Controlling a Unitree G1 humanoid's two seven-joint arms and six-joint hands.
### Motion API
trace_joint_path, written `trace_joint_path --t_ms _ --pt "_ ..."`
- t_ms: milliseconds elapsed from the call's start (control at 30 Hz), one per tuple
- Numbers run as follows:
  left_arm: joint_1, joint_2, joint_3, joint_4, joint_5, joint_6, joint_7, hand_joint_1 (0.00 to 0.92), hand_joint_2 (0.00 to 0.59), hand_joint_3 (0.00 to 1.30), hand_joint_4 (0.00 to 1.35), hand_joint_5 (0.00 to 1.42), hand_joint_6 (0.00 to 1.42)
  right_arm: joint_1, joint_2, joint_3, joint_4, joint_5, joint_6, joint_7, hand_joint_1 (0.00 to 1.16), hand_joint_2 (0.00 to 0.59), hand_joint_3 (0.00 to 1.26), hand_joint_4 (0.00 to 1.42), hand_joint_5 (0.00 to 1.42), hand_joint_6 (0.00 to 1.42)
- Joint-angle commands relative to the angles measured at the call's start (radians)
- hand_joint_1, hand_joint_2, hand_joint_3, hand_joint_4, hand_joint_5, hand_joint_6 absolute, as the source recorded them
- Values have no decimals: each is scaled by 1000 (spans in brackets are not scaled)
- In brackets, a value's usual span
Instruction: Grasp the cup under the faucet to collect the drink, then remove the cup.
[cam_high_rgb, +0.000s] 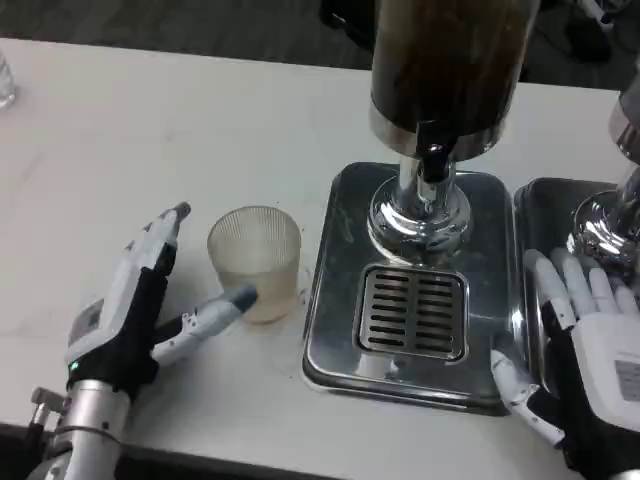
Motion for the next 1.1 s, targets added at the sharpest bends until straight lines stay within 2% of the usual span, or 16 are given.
trace_joint_path --t_ms 33,167,267,467,667,900,967,1100 --pt "-45 -15 -20 48 0 -21 11 121 0 0 0 0 0 24 0 -1 -31 -14 12 12 231 487 54 0 0 0" --pt "-82 -39 -38 92 2 -23 -1 170 4 0 0 0 0 39 7 6 -44 -21 20 12 237 483 54 0 0 0" --pt "-97 -46 -45 112 2 -20 -1 256 13 0 0 0 0 46 12 6 -50 -22 25 10 241 466 54 0 0 0" --pt "-122 -64 -39 146 -30 -26 -29 283 15 0 0 0 0 60 11 2 -59 -22 30 11 243 464 54 0 0 0" --pt "-135 -83 -48 161 -35 -32 -38 357 27 0 0 23 40 72 16 0 -67 -19 38 9 244 463 54 0 0 0" --pt "-136 -97 -45 174 -60 -39 -64 403 36 0 0 237 267 86 24 0 -76 -13 44 3 245 463 54 0 0 0" --pt "-138 -99 -50 177 -60 -38 -66 417 37 7 62 303 316 87 26 0 -76 -15 45 3 246 463 54 0 0 3" --pt "-141 -99 -63 180 -56 -35 -59 475 49 128 206 441 461 91 35 -3 -78 -10 48 -1 247 463 54 0 0 21"
